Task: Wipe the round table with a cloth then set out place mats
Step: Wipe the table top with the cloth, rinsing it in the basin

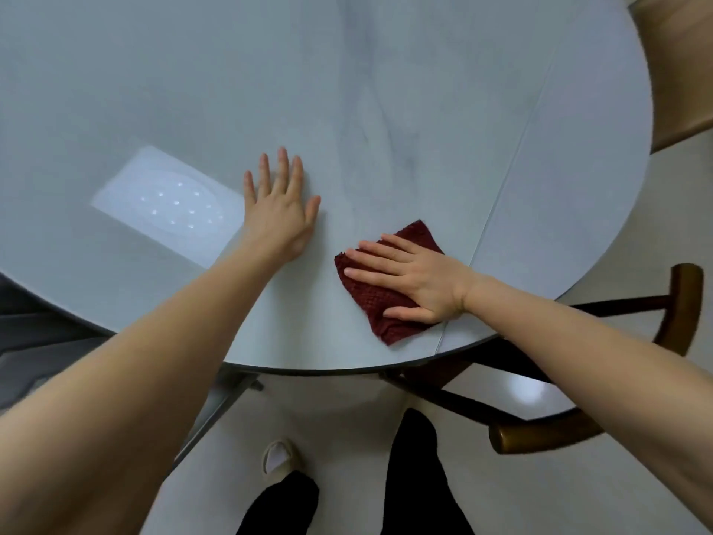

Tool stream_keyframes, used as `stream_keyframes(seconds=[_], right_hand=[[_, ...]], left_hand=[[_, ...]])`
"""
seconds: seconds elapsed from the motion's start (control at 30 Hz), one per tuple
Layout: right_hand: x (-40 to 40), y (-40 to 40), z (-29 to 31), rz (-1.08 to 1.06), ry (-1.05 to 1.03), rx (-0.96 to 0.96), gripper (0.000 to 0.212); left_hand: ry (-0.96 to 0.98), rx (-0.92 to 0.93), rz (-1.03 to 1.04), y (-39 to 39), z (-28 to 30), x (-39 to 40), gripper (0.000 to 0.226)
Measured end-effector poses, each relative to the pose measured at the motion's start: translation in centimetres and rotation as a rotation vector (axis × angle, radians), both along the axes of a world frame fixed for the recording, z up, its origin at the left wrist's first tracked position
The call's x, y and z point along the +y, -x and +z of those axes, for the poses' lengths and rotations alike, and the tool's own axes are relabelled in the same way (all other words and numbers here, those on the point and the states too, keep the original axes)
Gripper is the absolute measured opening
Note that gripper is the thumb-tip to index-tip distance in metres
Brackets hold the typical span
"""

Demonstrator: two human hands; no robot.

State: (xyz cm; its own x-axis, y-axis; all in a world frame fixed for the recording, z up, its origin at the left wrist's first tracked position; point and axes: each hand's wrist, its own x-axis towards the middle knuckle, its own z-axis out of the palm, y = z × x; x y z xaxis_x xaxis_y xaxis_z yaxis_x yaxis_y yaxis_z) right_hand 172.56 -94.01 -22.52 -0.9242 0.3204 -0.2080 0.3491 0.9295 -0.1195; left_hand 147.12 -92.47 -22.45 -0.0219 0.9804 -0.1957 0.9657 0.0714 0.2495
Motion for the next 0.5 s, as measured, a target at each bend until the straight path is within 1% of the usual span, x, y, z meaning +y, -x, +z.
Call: stream_keyframes(seconds=[0.1, 0.23, 0.37, 0.43, 0.5], right_hand=[[3.1, -0.1, -0.3, -0.108, -0.023, 0.043, 0.069], [10.6, -0.2, -0.3, -0.206, -0.039, 0.064, 0.067], [18.2, 2.3, -0.3, -0.276, -0.070, 0.067, 0.069], [21.4, 4.1, -0.6, -0.364, -0.081, 0.073, 0.069], [23.7, 6.1, -1.0, -0.501, -0.091, 0.094, 0.067]], left_hand=[[0.024, -0.069, 0.081, -3.4, 0.0, 2.1, 0.063], [-0.037, 0.035, 0.265, -7.2, -1.5, 3.5, 0.065], [-0.033, 0.087, 0.486, -10.6, -1.4, 5.3, 0.066], [-0.053, 0.115, 0.528, -11.4, -1.5, 5.9, 0.066], [-0.055, 0.132, 0.543, -11.3, -1.9, 6.0, 0.067]])
